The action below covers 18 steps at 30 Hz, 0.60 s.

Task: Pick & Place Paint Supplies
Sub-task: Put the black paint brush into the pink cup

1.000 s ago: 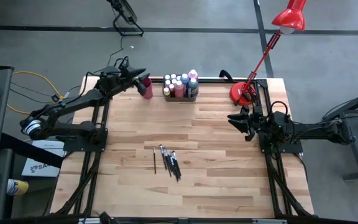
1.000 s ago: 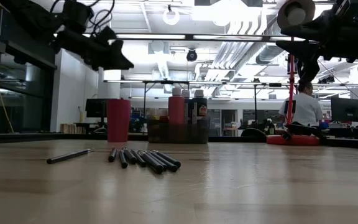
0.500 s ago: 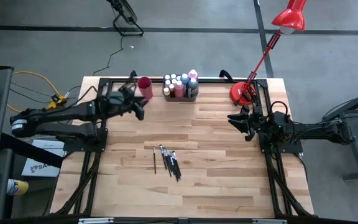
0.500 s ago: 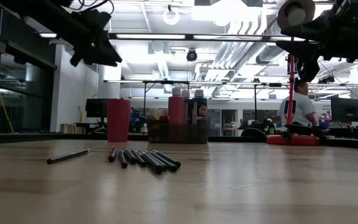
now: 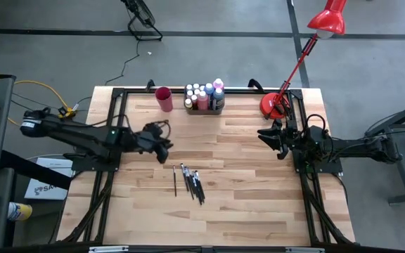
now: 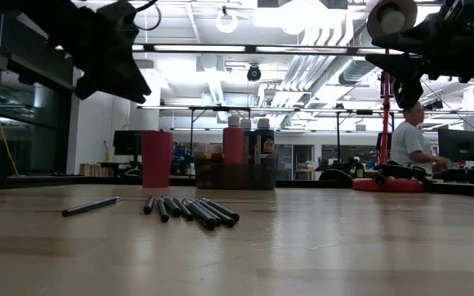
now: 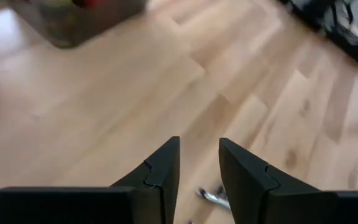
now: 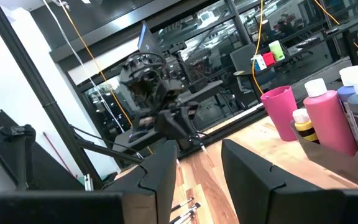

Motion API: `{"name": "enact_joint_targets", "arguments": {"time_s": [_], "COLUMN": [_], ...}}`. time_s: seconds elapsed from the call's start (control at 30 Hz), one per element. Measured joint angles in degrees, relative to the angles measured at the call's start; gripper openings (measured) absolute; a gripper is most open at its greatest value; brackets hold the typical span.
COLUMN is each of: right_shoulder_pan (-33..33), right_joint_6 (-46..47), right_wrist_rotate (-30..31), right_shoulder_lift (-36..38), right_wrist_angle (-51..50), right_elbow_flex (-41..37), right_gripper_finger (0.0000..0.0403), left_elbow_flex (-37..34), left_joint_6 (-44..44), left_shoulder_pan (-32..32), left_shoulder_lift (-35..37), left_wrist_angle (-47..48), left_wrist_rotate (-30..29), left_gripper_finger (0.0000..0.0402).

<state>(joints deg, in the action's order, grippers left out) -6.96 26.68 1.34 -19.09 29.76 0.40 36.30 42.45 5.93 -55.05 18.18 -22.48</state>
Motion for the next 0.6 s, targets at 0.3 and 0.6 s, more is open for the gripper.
{"name": "enact_joint_targets", "arguments": {"time_s": [0.3, 0.6], "right_shoulder_pan": [0.0, 0.0], "right_joint_6": [0.0, 0.0], "right_wrist_rotate": [0.0, 0.0], "right_shoulder_lift": [0.0, 0.0], "right_wrist_angle": [0.0, -0.1], "right_elbow_flex": [0.0, 0.0], "right_gripper_finger": [0.0122, 0.0122], "left_elbow_flex": [7.8, 16.3], "left_joint_6": [2.9, 5.2], "left_shoulder_pan": [4.4, 3.0], "left_shoulder_lift": [-10.9, -21.2], "left_wrist_angle": [10.2, 12.9], "left_wrist_rotate": [4.4, 6.3], "left_gripper_finger": [0.0108, 0.0108]}}
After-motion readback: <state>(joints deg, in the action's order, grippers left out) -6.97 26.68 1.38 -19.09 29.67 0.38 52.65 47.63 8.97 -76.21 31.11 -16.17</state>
